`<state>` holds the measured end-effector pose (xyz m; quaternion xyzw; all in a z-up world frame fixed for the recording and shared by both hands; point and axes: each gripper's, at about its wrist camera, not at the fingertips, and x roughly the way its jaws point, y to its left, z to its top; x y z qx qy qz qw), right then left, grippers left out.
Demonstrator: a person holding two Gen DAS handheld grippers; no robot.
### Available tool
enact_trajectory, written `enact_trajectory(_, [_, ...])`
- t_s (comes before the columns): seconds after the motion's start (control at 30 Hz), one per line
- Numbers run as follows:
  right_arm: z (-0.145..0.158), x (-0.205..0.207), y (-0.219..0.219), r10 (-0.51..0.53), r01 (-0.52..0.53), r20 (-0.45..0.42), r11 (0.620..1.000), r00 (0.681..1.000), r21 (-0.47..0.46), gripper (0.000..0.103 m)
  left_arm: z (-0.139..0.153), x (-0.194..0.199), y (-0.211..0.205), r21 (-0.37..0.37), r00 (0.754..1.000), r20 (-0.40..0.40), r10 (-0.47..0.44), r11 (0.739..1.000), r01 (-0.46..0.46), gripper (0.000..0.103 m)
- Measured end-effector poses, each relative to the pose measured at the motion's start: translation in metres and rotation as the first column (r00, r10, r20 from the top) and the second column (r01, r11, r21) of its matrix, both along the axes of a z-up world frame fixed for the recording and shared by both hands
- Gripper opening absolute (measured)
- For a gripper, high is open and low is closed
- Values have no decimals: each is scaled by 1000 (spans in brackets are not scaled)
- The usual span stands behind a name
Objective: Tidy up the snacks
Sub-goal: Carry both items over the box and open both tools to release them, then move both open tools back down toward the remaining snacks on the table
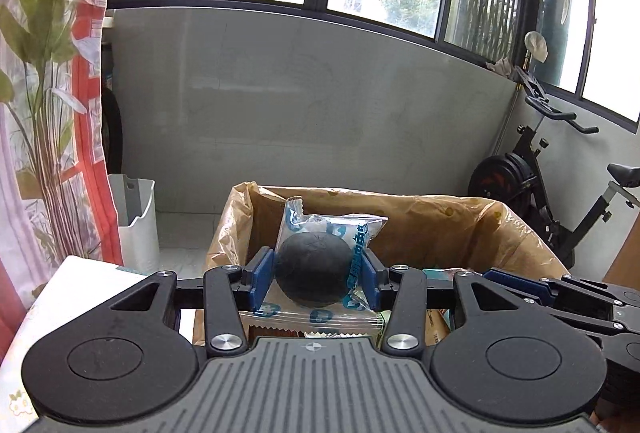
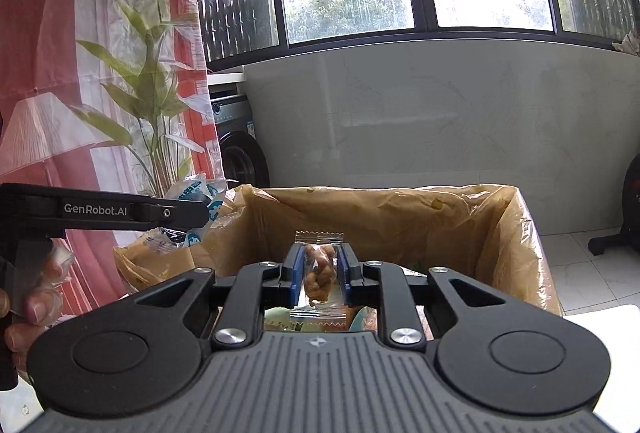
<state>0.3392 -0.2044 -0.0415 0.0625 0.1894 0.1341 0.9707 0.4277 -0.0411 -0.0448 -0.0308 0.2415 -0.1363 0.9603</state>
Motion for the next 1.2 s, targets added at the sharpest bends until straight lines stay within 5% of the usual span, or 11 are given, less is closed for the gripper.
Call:
enact_trajectory(0.07, [-5, 0, 0, -8, 8, -9, 1000, 1000, -12, 39, -5, 2, -1, 13, 1000, -3, -10, 1000, 10, 56])
enact_trajectory(0.17, [-5, -8, -4, -6, 6, 7, 1000, 1000, -2, 51, -5, -8, 4, 50, 999, 28, -30, 998, 29, 64])
enact_trajectory(0.4, [5, -48, -20, -14, 9, 79, 998, 997, 68, 51, 4, -40, 36, 44, 997, 49, -59, 997, 57, 64])
enact_trajectory(0.63, [-4, -105, -22, -16, 7, 104, 996, 994, 92, 51, -9, -85, 81, 8, 1000, -11, -18, 1000, 18, 64])
enact_trajectory(0.9, [-60, -122, -10, 9, 3, -109, 994, 994, 114, 51, -67, -104, 124, -24, 984, -163, 78, 996, -83, 62])
enact_trajectory(1.1, [-114, -83, 9, -12, 39, -342, 997, 939, 71, 51, -99, -98, 135, 1, 966, -232, 113, 993, -116, 61])
enact_trajectory(1.2, [-131, -64, 22, -44, 48, -385, 999, 922, 0, 51, -109, -94, 137, 7, 961, -251, 118, 993, -120, 60])
